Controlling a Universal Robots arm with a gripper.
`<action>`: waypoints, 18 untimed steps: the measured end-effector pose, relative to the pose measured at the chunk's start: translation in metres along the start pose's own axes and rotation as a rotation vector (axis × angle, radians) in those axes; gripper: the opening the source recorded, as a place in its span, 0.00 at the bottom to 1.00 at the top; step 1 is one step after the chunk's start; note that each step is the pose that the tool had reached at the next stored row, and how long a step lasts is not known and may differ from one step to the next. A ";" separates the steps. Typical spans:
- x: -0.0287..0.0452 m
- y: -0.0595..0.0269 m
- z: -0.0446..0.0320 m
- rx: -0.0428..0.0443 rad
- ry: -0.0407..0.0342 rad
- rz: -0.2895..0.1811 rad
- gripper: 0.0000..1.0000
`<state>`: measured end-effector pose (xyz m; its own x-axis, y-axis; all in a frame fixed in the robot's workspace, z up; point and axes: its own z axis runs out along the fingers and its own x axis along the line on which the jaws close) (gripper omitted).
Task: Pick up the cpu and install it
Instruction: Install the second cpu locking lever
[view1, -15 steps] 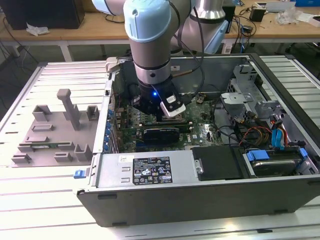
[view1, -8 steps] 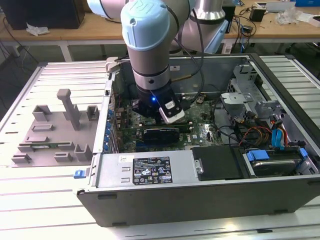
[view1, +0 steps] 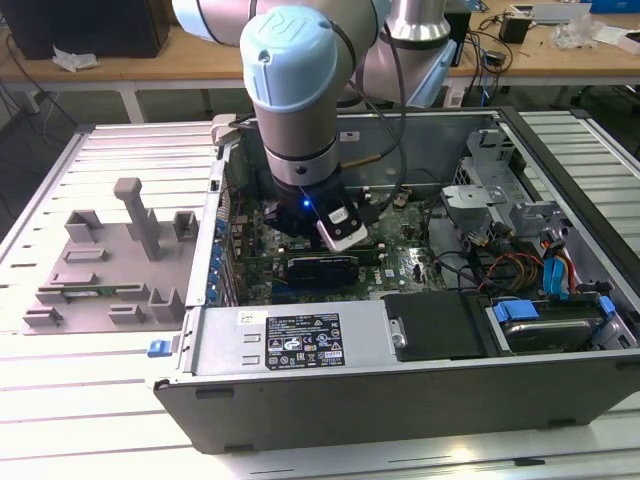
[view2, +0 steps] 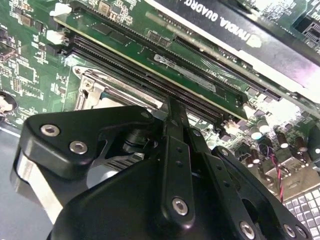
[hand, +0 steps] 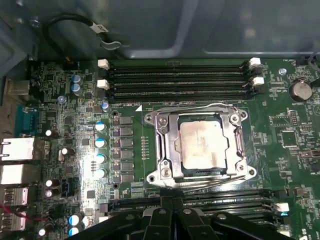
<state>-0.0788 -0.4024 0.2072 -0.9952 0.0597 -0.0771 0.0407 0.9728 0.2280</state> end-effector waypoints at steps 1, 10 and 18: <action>0.0002 -0.0004 0.0013 -0.0020 0.0000 0.000 0.11; 0.0042 -0.0006 0.0038 -0.0582 -0.0113 0.002 0.11; 0.0093 -0.0070 0.0026 -0.0704 -0.0175 0.001 0.11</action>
<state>-0.0882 -0.4080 0.2024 -0.9935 0.0656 -0.0935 0.0352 0.9546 0.2958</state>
